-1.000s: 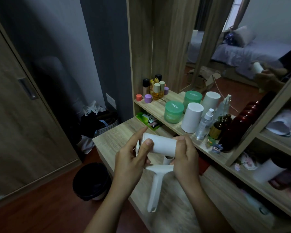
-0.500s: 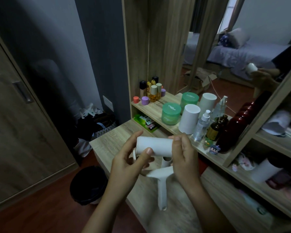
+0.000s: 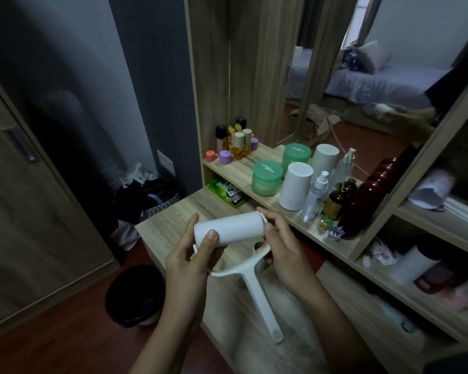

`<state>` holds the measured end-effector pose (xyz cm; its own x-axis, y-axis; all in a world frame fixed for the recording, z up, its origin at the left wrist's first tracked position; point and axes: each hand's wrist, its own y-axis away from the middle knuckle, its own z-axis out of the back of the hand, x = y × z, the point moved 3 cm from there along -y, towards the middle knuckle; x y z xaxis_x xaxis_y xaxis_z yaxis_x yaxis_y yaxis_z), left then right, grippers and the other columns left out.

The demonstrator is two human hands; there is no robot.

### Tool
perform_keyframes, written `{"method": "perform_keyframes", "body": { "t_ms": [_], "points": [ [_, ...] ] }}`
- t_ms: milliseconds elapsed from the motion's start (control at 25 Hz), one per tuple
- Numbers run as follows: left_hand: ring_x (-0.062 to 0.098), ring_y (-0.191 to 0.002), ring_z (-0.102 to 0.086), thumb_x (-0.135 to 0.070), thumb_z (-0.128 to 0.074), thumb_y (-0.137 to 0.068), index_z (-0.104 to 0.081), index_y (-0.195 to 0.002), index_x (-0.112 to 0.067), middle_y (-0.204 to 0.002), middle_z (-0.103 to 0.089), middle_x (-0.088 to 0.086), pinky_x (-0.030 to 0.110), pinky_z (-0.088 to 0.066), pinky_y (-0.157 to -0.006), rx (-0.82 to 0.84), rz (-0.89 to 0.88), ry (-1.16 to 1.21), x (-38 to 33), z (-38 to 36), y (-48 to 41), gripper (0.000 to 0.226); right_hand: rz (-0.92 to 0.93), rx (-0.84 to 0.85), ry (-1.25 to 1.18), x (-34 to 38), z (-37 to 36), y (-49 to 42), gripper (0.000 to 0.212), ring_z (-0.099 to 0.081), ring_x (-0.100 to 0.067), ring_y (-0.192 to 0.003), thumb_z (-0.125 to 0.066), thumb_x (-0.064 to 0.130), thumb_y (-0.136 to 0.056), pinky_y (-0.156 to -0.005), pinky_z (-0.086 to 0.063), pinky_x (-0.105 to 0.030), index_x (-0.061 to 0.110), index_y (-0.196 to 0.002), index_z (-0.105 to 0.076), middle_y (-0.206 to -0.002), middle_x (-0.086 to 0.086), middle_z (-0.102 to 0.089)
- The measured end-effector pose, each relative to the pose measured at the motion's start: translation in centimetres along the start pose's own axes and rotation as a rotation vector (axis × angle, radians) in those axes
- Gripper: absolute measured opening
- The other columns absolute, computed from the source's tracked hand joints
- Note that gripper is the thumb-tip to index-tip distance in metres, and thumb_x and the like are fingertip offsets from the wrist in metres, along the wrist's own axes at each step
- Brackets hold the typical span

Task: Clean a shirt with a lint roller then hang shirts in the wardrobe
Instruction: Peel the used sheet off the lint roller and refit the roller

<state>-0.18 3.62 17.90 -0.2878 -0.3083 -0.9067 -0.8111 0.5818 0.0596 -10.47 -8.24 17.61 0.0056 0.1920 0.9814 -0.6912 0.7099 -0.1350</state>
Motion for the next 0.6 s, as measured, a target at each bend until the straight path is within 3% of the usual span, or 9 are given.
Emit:
{"method": "perform_keyframes", "body": {
  "t_ms": [120, 200, 280, 440, 600],
  "points": [
    [0.009, -0.104, -0.064, -0.013, -0.060, -0.086, -0.050, -0.133, -0.015, -0.125, -0.060, -0.015, 0.027, -0.056, -0.084, 0.006, -0.005, -0.059, -0.5, 0.6, -0.6, 0.049, 0.039, -0.014, 0.049, 0.0, -0.2, 0.2, 0.029, -0.057, -0.004, -0.094, -0.034, 0.027, -0.096, -0.073, -0.045, -0.016, 0.045, -0.112, -0.050, -0.111, 0.013, -0.059],
    [0.007, -0.105, -0.063, -0.014, -0.059, -0.086, -0.051, -0.133, -0.011, -0.128, -0.056, -0.020, 0.027, -0.056, -0.083, 0.006, -0.009, -0.071, -0.7, 0.7, -0.9, 0.048, 0.044, -0.008, 0.057, 0.0, 0.0, 0.1, 0.032, -0.059, -0.004, -0.097, -0.033, 0.018, -0.100, -0.072, -0.048, -0.019, 0.040, -0.114, -0.052, -0.112, 0.012, -0.061],
    [0.005, -0.104, -0.063, -0.014, -0.059, -0.085, -0.050, -0.134, -0.010, -0.118, -0.057, -0.026, 0.029, -0.056, -0.085, 0.008, 0.015, -0.032, -0.6, 0.6, -1.0, 0.049, 0.053, 0.002, 0.053, 0.0, 0.3, 0.1, 0.034, -0.059, -0.001, -0.093, -0.033, 0.015, -0.100, -0.073, -0.049, -0.025, 0.038, -0.115, -0.054, -0.108, 0.015, -0.063],
    [0.019, -0.105, -0.064, -0.011, -0.056, -0.089, -0.046, -0.136, -0.013, -0.122, -0.059, -0.004, 0.030, -0.054, -0.087, -0.017, 0.147, 0.105, 0.4, 0.6, -1.0, 0.049, 0.068, 0.036, 0.051, -0.1, 0.5, 0.1, 0.035, -0.055, 0.008, -0.102, -0.034, 0.014, -0.100, -0.077, -0.052, -0.020, 0.034, -0.121, -0.052, -0.120, 0.019, -0.057],
    [0.031, -0.112, -0.060, -0.013, -0.054, -0.091, -0.045, -0.136, -0.014, -0.126, -0.056, 0.007, 0.024, -0.057, -0.079, -0.070, 0.262, 0.212, 1.9, 1.1, -1.3, 0.046, 0.128, -0.010, 0.105, -0.7, 1.7, 0.4, 0.033, -0.053, 0.010, -0.101, -0.035, 0.011, -0.099, -0.072, -0.046, -0.008, 0.023, -0.125, -0.053, -0.127, 0.009, -0.050]
  ]
}}
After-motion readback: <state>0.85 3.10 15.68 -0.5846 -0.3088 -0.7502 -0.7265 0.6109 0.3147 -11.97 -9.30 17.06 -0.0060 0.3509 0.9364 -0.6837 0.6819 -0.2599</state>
